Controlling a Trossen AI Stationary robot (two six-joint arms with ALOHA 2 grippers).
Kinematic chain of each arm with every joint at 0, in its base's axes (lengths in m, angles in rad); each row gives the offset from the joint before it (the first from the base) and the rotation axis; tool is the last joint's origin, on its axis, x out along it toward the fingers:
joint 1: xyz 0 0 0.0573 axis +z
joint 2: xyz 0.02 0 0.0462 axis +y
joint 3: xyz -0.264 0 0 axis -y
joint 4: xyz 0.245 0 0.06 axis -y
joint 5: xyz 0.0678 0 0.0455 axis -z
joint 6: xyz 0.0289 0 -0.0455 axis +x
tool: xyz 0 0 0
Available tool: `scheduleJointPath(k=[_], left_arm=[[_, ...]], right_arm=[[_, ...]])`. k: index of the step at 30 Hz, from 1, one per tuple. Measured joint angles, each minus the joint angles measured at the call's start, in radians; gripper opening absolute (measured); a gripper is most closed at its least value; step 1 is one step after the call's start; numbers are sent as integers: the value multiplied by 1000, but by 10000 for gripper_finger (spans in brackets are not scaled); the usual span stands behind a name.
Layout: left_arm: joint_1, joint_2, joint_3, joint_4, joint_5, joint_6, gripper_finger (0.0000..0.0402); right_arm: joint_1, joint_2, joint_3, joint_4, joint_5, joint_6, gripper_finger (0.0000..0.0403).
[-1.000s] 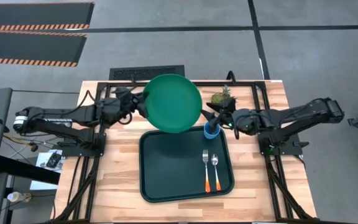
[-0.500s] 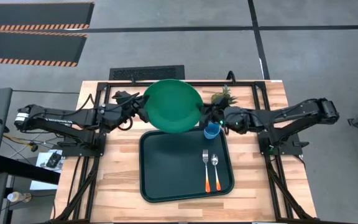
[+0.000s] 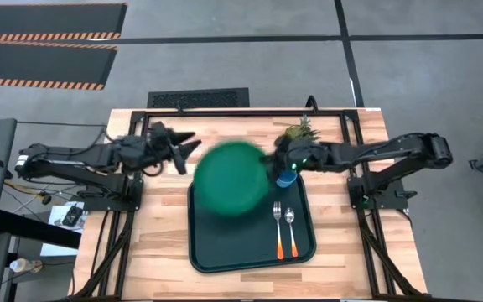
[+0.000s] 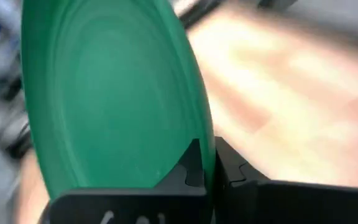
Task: Pick and place plate/cup/fork/spoon on tray
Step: Put the green plate to the left of the orange fork on the black table tray
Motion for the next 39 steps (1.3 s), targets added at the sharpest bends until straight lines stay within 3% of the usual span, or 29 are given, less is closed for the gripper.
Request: scheduleJointPath(k=[5,14,26,39], left_arm=[[-1,-95,1,-82,23,-73,232],[-1,-148,0,-217,16,-131,237],[-1,-142,-1,-234,-1,-136,238],[-1,-134,-1,-254,-15,-136,238]], right_arm=[[-3,143,0,83,-199,36,8],[23,352,84,106,-384,80,8],[29,482,222,-77,-422,62,8],[29,530,231,-126,-438,55,8]])
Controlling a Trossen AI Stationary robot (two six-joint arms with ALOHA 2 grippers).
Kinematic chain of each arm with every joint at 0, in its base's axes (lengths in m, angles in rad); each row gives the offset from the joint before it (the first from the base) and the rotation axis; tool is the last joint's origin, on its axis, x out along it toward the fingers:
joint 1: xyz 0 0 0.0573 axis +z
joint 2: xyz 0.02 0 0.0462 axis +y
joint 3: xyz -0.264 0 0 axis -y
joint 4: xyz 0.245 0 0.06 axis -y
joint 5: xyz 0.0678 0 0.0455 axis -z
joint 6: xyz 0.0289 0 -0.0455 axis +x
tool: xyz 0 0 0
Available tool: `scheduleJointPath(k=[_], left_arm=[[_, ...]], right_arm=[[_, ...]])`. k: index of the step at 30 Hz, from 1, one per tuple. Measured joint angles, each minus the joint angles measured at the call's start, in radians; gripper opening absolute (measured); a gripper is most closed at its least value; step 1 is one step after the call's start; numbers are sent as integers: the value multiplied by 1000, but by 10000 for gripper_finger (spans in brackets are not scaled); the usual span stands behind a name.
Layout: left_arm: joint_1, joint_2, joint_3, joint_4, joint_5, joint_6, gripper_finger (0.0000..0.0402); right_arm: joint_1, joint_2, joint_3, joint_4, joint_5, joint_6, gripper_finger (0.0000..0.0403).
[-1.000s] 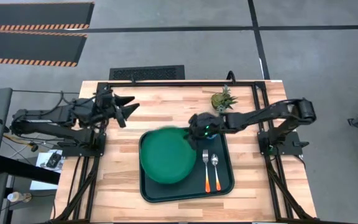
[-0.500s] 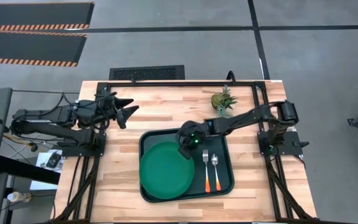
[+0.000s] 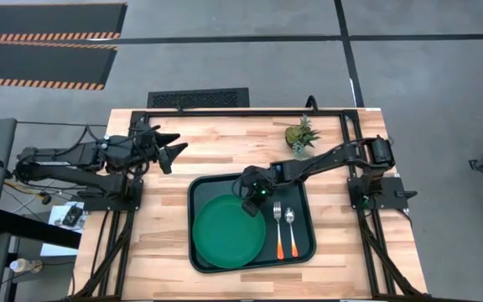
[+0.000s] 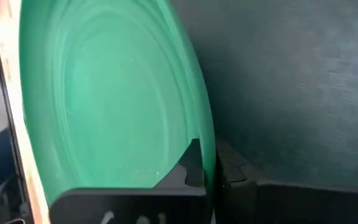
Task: Pick and place plate/cup/fork/spoon on tray
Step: Put the green plate to the left of the orange fork on the black table tray
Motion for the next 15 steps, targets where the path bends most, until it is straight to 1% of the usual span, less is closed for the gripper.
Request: scheduleJointPath(k=[11,15], left_arm=[[0,1,0,0,-19,0,238],[0,1,0,0,-19,0,238]], right_arm=[[-2,3,0,6,-6,-4,27],[-2,3,0,8,-9,-23,48]])
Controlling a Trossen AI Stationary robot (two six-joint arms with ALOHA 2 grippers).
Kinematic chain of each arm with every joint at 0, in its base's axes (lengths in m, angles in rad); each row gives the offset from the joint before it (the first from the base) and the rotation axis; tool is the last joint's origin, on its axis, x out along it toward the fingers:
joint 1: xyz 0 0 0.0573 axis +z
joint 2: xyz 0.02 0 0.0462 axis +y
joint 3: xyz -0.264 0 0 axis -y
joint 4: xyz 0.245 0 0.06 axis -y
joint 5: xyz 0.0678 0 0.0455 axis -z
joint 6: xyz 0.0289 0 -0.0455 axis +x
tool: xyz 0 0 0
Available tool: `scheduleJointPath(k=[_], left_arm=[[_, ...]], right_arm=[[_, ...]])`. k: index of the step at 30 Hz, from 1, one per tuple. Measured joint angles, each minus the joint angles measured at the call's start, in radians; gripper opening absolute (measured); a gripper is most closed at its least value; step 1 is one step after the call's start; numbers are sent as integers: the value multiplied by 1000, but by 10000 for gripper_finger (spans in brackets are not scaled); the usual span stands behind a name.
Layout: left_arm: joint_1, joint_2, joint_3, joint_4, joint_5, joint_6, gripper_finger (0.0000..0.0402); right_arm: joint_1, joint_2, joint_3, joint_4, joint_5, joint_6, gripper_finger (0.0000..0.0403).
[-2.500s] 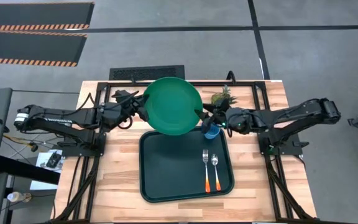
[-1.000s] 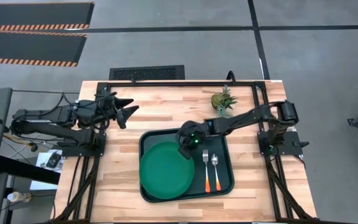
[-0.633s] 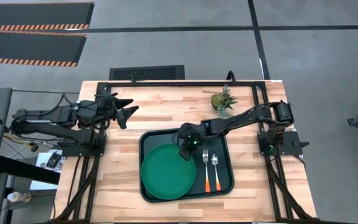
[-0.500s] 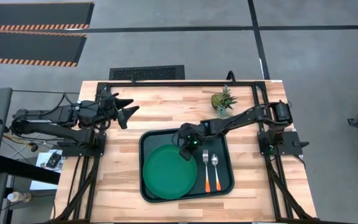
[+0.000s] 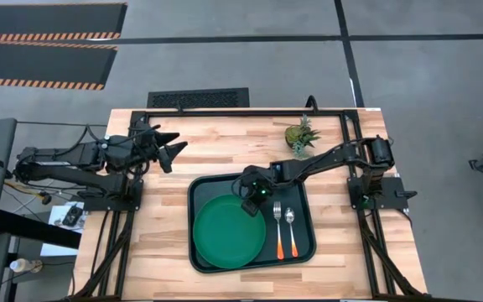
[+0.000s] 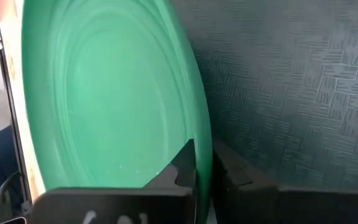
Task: Pick and place plate/cup/fork/spoon on tray
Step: Put the green plate to the left of the orange fork on the black table tray
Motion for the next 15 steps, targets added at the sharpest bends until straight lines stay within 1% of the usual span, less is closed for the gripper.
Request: scheduleJointPath(k=[15], left_arm=[[0,0,0,0,0,7,238]], right_arm=[[3,0,0,23,-6,-27,186]])
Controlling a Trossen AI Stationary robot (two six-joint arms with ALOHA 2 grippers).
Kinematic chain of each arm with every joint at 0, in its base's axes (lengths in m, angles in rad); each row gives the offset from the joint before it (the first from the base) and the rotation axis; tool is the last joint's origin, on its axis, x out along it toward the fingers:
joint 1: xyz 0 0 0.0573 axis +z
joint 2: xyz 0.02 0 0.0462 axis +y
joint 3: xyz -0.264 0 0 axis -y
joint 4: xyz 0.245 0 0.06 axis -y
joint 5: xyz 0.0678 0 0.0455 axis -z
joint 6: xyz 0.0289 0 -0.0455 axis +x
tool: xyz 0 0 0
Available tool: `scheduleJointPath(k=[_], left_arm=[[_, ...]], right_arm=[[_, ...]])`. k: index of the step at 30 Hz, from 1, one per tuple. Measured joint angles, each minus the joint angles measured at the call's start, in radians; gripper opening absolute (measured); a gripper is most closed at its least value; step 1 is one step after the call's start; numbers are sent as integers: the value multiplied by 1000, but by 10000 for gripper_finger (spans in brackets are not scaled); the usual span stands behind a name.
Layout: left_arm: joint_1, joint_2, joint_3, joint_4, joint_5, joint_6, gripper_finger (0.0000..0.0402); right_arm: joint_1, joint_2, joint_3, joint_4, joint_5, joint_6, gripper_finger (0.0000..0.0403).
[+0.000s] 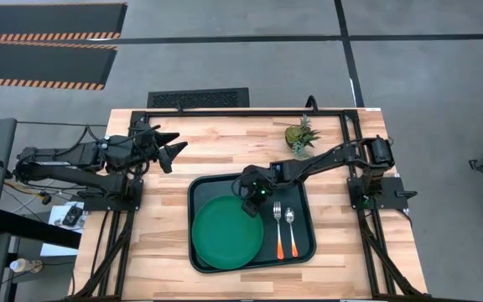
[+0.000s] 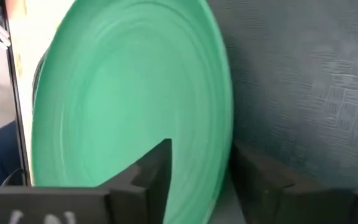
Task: Pick and place plate/cup/fork/spoon on tray
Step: Put the green plate to the left of the orange fork on the black table tray, then move the blue cup from the top of the orange fork to the top of the green plate on the black table tray
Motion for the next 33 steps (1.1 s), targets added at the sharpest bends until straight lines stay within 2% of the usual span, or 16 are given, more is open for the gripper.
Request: scheduleJointPath(k=[5,10,14,17,25,28,33], left_arm=[[0,0,0,0,0,0,238],[0,0,0,0,1,0,238],[0,0,0,0,1,0,238],[0,0,0,-9,1,0,238],[0,0,0,-47,7,-7,238],[0,0,0,-58,7,-8,238],[0,0,0,-60,18,-9,238]], right_arm=[[0,0,2,12,0,-2,224],[-13,-1,59,-37,0,-2,235],[-26,-1,142,-150,1,-34,231],[-40,-10,225,-320,11,-84,229],[-57,-11,449,-881,277,-205,228],[-55,-24,475,-1008,375,-223,228],[-70,-95,455,-1127,480,-219,228]])
